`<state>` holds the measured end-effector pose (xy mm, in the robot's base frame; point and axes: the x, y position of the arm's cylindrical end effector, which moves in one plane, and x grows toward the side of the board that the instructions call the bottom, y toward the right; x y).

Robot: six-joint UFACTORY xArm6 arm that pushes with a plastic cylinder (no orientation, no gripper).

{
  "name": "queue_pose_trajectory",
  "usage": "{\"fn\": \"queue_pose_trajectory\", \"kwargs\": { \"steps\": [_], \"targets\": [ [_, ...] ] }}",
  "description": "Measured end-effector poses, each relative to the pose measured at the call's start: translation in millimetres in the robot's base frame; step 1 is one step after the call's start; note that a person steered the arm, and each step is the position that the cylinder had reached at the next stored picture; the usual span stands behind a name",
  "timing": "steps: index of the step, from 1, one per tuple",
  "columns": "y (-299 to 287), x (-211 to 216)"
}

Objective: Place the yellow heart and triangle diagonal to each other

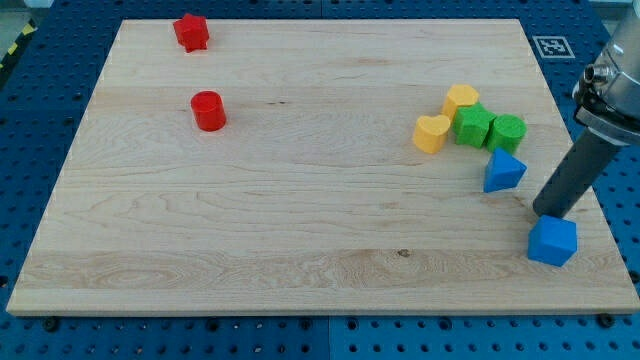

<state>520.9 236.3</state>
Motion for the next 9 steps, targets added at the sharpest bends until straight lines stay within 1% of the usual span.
{"fn": "queue_pose_trajectory", "kwargs": {
  "steps": [1, 2, 3, 5, 6, 7, 9],
  "targets": [
    [0.0, -20.7],
    [0.0, -56.9],
    [-0.2, -70.5],
    [-10.7, -37.3],
    [-20.5, -37.5],
    [-20.8, -51.7],
    [-35.9, -49.4]
  ]
}}
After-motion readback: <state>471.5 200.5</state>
